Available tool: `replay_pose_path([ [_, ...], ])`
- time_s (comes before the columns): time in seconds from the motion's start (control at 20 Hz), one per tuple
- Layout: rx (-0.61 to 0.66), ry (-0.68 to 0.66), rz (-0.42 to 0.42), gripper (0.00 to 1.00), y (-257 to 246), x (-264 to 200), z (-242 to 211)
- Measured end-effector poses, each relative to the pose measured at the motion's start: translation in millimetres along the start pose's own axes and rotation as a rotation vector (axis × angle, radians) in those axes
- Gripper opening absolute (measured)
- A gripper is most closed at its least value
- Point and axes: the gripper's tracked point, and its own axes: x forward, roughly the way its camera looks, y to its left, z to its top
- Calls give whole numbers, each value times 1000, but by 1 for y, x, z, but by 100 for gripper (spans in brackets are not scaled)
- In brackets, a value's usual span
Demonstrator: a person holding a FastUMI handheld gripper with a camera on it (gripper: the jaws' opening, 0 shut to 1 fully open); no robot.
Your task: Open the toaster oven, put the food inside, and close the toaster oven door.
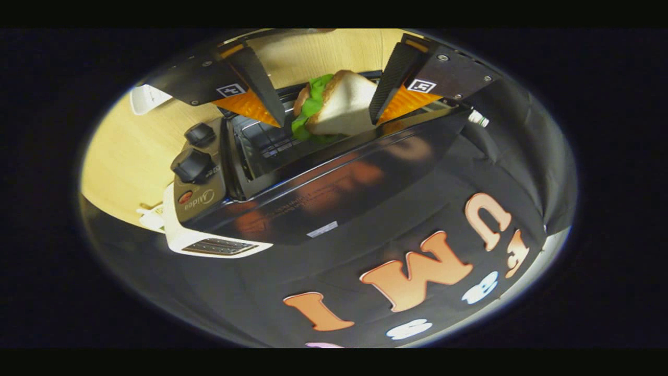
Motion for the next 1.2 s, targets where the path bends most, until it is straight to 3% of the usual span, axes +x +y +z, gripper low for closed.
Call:
replay_pose_path([
  [0.5, -226, 234, 89, 97, -4, -100, -65],
  [0.95, -421, 387, 39, 99, -30, -139, -112],
  [1.2, -511, 505, -9, 99, -41, -134, -151],
])
